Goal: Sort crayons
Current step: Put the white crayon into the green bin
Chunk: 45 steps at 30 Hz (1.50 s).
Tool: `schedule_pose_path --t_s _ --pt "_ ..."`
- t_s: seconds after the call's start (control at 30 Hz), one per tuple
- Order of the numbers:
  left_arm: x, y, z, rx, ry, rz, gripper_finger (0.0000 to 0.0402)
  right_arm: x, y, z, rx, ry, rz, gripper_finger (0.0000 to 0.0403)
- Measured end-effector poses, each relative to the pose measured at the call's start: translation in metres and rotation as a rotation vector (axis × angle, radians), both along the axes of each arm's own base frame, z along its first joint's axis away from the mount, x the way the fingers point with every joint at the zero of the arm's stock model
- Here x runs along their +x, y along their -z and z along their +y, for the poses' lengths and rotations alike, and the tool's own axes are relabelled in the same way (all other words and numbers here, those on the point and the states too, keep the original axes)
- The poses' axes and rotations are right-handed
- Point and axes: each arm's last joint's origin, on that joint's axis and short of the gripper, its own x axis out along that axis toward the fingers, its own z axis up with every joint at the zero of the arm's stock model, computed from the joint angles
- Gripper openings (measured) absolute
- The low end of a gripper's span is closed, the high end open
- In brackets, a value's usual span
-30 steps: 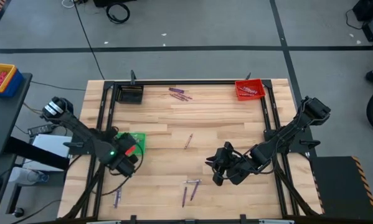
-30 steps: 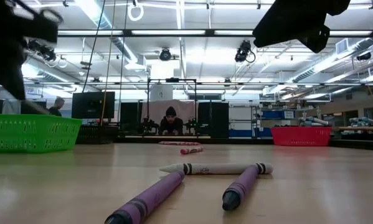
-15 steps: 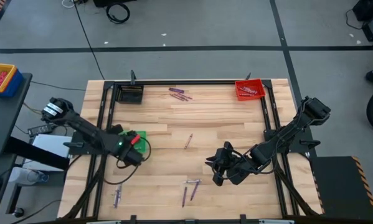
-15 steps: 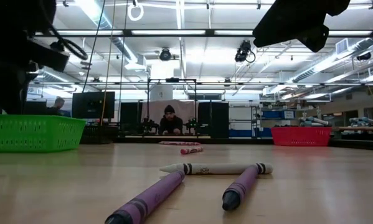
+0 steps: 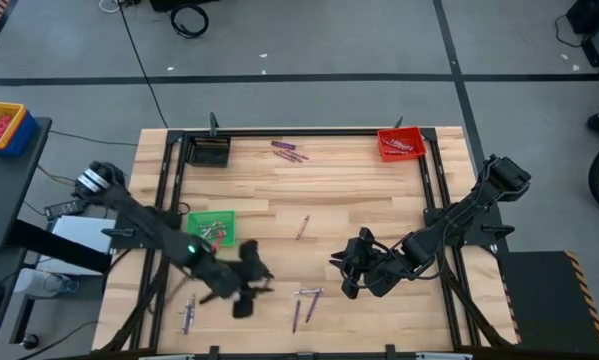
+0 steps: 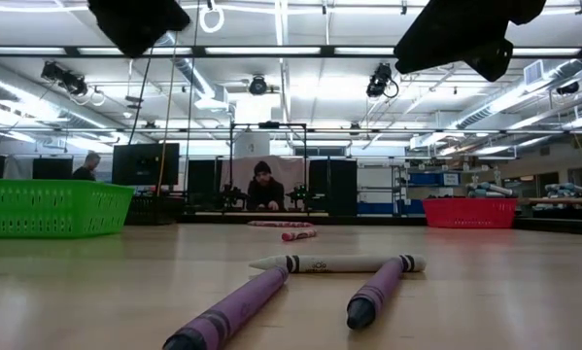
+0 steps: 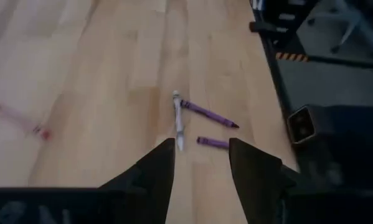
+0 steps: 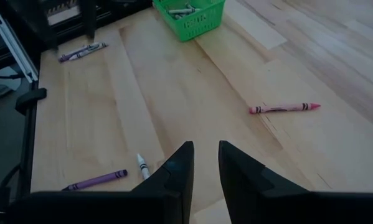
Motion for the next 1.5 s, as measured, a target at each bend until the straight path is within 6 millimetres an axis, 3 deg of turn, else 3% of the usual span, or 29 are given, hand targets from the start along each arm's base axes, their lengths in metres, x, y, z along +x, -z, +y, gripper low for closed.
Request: schedule_pose_path --t_s 0.1,0.23,0.33,0.57,0.93,1.2,1.33,1.5 --pt "0.018 0.032 -0.018 0.076 0.010 -0.041 0.0164 0.000 0.000 0.000 0.003 0.000 -0.005 0.0079" --pt "0.046 0.076 -0.028 0.081 -0.017 -0.061 0.0165 0.000 -0.001 0.000 0.004 0.001 -0.007 0.0079" --pt "0.066 0.093 -0.031 0.104 -0.032 -0.057 0.0165 0.000 -0.001 0.000 0.004 0.001 -0.008 0.0079" --pt "0.092 0.101 -0.030 0.112 -0.052 -0.057 0.0165 0.000 0.000 0.000 0.001 0.002 -0.005 0.0079" --pt "0.098 0.143 -0.034 0.104 -0.086 -0.035 0.0165 0.000 0.000 0.000 -0.003 -0.003 -0.004 0.0079" --pt "0.100 0.147 -0.030 0.130 -0.105 -0.037 0.0161 0.001 -0.001 0.001 -0.005 -0.009 -0.006 0.0079" --pt "0.099 0.150 -0.029 0.141 -0.114 -0.005 0.0130 0.001 -0.001 0.001 -0.008 -0.010 -0.005 0.0079" --pt "0.097 0.151 -0.027 0.159 -0.154 0.017 0.0061 0.001 -0.001 0.001 -0.008 -0.011 -0.005 0.0079"
